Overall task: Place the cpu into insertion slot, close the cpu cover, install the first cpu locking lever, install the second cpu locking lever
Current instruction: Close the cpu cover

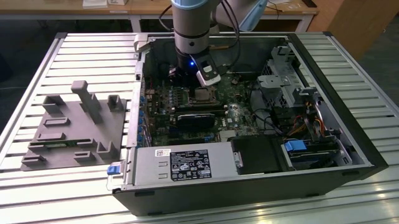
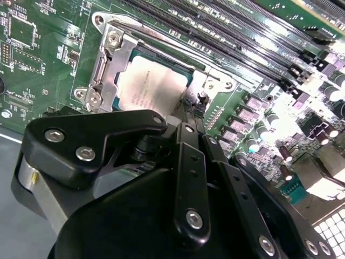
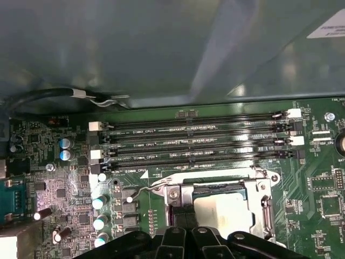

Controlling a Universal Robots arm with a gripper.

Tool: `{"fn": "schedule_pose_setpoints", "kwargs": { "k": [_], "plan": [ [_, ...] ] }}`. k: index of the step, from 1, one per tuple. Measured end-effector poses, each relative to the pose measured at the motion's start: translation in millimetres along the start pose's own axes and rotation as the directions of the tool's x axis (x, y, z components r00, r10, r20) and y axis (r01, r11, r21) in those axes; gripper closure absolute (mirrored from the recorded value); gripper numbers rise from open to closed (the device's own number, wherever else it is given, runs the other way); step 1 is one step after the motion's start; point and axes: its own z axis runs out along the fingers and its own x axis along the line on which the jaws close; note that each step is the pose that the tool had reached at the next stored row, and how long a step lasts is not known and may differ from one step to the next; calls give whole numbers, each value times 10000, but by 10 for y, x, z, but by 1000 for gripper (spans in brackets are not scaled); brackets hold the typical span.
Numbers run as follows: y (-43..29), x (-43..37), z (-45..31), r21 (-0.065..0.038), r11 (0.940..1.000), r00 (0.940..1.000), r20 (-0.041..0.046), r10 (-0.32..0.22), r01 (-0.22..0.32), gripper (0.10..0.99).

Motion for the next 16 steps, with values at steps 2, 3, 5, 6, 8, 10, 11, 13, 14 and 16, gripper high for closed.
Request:
{"fn": "schedule_pose_setpoints", "kwargs": {
  "k": [2, 3, 5, 6, 8, 10, 11, 13, 14, 16],
  "plan": [
    [1, -2, 2, -2, 10000, 10000, 0, -6, 6, 984],
    [1, -6, 4, -2, 10000, 10000, 0, -7, 7, 984],
    [2, -17, 5, -5, 10000, 10000, 2, -6, 6, 984],
    [2, -23, 5, -3, 10000, 10000, 1, -5, 5, 984],
    [3, -34, 6, -3, 10000, 10000, 0, -5, 5, 984],
    [4, -46, 6, -2, 10000, 10000, 1, -5, 5, 984],
    [5, -52, 6, -2, 10000, 10000, 0, -5, 5, 984],
    [5, -58, 7, -3, 10000, 10000, 1, -5, 5, 984],
    [5, -59, 7, -3, 10000, 10000, 1, -4, 4, 984],
    [7, -60, -2, -2, 10000, 10000, 2, -5, 5, 984]
  ]
}}
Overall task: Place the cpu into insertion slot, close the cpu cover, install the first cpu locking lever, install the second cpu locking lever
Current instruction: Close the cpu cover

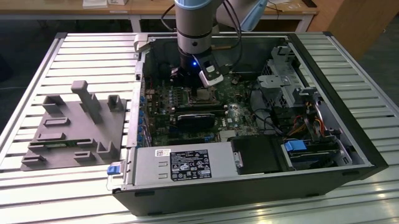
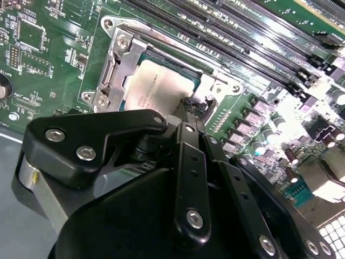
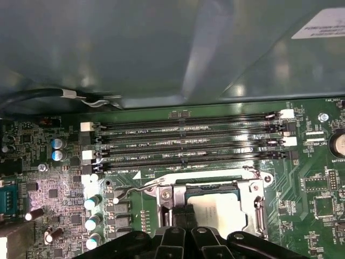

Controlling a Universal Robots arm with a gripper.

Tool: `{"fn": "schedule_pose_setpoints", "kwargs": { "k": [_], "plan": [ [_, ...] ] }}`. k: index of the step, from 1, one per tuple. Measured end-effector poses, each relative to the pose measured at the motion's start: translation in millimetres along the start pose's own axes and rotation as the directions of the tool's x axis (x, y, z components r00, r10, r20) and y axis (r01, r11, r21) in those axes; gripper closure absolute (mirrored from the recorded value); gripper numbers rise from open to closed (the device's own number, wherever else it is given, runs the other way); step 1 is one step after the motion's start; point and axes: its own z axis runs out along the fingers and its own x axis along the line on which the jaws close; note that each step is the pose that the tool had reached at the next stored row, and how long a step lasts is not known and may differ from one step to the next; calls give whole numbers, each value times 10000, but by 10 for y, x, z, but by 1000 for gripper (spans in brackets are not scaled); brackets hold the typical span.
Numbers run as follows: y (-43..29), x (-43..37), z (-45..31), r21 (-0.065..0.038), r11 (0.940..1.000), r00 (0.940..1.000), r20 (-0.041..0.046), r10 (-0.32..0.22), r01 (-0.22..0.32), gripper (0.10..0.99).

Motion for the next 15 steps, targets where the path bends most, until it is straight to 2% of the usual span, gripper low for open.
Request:
{"fn": "schedule_pose_setpoints", "kwargs": {
  "k": [6, 13, 15],
  "plan": [
    [6, -2, -75, 0, 10000, 10000, 0, 0, 0, 984],
    [6, -4, -77, -1, 10000, 10000, 2, -1, 1, 984],
    [9, -32, -77, 1, 10000, 10000, 0, 0, 0, 984]
  ]
}}
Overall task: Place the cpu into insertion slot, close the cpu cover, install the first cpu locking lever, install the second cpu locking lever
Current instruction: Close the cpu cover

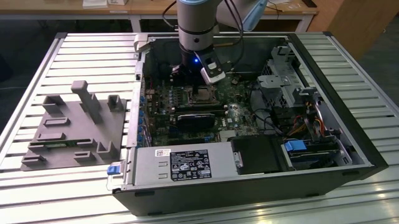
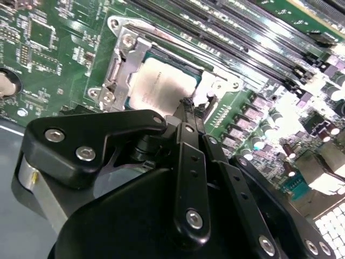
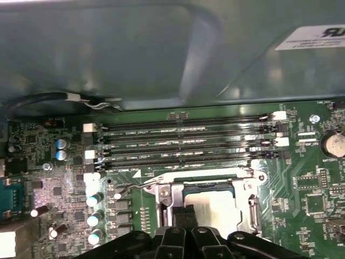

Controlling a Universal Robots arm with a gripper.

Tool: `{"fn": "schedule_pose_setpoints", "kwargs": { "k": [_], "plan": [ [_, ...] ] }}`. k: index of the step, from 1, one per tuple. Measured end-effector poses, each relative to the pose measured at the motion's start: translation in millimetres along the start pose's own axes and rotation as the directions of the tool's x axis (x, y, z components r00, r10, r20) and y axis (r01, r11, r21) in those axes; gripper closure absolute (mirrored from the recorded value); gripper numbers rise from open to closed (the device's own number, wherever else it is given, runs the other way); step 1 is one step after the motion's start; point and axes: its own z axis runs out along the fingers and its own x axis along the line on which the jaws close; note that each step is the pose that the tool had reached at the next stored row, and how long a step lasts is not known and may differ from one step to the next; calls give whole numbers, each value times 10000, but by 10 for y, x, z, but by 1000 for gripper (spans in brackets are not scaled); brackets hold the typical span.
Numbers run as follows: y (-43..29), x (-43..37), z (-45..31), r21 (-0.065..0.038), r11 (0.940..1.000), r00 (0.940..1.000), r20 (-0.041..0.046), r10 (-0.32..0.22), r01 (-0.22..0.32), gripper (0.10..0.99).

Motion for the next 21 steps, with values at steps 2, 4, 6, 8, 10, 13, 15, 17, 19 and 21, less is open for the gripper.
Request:
{"fn": "schedule_pose_setpoints", "kwargs": {
  "k": [2, 4, 6, 8, 10, 13, 15, 17, 19, 21],
  "plan": [
    [4, -51, 3, -1, 10000, 10000, -1, 1, -1, 984],
    [9, -106, 5, -1, 10000, 10000, -4, 0, 0, 984],
    [13, -151, 7, -1, 10000, 10000, -7, 1, -1, 984],
    [14, -162, 6, -2, 10000, 10000, -7, 0, 0, 984],
    [16, -162, -11, -1, 10000, 10000, -8, 1, -1, 984],
    [20, -164, -65, -2, 10000, 10000, -6, 1, -1, 984],
    [24, -166, -115, 0, 10000, 10000, -2, -1, 1, 984],
    [29, -168, -168, 1, 10000, 10000, 8, -1, 1, 984],
    [33, -170, -210, 11, 10000, 10000, 20, -2, 2, 984],
    [35, -171, -238, 30, 10000, 10000, 25, -2, 2, 984]
  ]
}}
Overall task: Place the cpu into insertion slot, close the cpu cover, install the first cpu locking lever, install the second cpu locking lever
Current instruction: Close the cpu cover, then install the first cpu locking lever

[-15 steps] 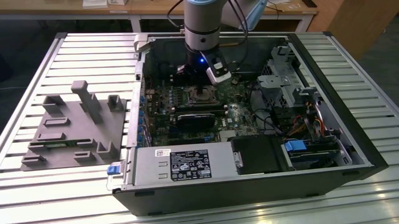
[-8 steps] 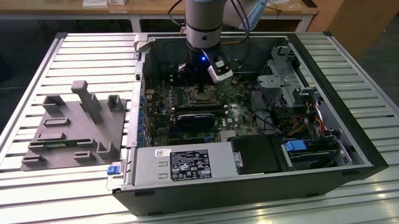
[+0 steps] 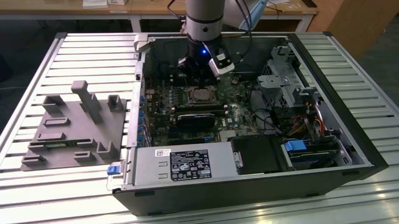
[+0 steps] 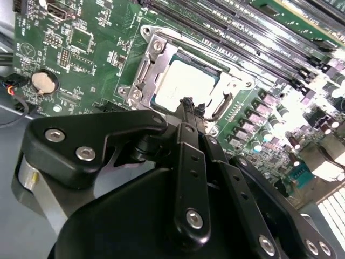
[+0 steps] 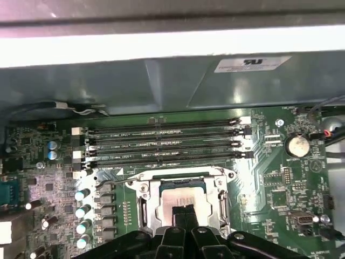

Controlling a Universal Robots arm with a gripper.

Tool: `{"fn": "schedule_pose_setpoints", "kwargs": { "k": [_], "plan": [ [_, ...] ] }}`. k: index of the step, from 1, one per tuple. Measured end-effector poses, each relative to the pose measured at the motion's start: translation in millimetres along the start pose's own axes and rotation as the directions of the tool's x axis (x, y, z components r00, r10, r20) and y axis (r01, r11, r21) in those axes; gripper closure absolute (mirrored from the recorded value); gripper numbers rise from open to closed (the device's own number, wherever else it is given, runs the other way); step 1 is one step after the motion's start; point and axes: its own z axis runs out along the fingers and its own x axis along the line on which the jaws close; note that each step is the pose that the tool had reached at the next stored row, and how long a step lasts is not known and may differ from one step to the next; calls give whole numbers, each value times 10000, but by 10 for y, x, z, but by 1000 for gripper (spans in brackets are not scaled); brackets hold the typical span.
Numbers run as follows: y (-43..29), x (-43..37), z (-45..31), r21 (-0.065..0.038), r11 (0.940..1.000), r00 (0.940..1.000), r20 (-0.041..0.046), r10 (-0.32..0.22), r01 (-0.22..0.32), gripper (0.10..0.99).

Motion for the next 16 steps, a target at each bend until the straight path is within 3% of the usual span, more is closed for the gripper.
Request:
{"fn": "schedule_pose_setpoints", "kwargs": {
  "k": [3, 16],
  "plan": [
    [1, -1, -12, 39, 10000, 10000, 6, 21, -21, 984],
    [0, 0, -13, 44, 10000, 10000, 7, 27, -27, 984]
  ]
}}
